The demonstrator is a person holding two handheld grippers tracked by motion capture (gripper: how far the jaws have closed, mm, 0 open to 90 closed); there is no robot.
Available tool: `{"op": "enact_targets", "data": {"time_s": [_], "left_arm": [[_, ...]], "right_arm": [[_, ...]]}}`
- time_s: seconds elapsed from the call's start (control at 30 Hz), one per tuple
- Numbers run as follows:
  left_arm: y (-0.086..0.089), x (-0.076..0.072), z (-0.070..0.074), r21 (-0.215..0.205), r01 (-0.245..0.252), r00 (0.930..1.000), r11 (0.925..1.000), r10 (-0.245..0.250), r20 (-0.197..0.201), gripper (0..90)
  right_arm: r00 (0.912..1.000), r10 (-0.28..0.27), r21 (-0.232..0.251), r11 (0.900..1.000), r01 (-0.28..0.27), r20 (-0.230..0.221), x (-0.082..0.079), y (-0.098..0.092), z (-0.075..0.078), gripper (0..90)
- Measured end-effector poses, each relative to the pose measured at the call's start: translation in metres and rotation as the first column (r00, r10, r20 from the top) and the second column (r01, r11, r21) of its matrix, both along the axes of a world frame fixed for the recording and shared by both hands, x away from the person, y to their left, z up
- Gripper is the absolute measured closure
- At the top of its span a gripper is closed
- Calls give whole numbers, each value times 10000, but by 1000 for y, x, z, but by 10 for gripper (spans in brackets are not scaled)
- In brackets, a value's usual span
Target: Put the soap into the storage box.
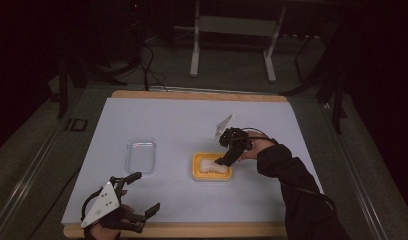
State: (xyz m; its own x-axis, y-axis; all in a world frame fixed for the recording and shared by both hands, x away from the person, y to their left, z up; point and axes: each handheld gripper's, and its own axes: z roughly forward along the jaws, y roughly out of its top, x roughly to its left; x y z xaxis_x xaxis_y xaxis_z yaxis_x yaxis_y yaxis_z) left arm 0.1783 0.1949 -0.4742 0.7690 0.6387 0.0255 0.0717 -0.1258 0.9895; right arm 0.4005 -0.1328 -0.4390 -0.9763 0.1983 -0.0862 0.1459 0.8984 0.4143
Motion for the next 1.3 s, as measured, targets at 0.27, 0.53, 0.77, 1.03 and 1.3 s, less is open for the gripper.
{"op": "enact_targets", "data": {"time_s": [0.27,0.53,0.77,1.03,1.3], "left_arm": [[0,0,0,-28,14,10000,10000,-14,-30,8],[0,0,0,-17,19,10000,10000,-19,-29,8],[0,0,0,-26,12,10000,10000,-13,-23,8],[0,0,0,-7,8,10000,10000,-8,-15,8],[-1,0,0,-4,21,10000,10000,-21,-44,8]], "right_arm": [[9935,-1051,879,9910,1009,435,2,-18,9,118],[9736,-2168,1413,9685,2052,719,0,-40,16,118],[9558,-2905,1798,9435,2784,447,-7,-56,16,120],[9263,-3752,2074,9093,3607,342,-18,-76,10,119],[9009,-4308,2204,8850,4100,537,-33,-91,5,118]]}}
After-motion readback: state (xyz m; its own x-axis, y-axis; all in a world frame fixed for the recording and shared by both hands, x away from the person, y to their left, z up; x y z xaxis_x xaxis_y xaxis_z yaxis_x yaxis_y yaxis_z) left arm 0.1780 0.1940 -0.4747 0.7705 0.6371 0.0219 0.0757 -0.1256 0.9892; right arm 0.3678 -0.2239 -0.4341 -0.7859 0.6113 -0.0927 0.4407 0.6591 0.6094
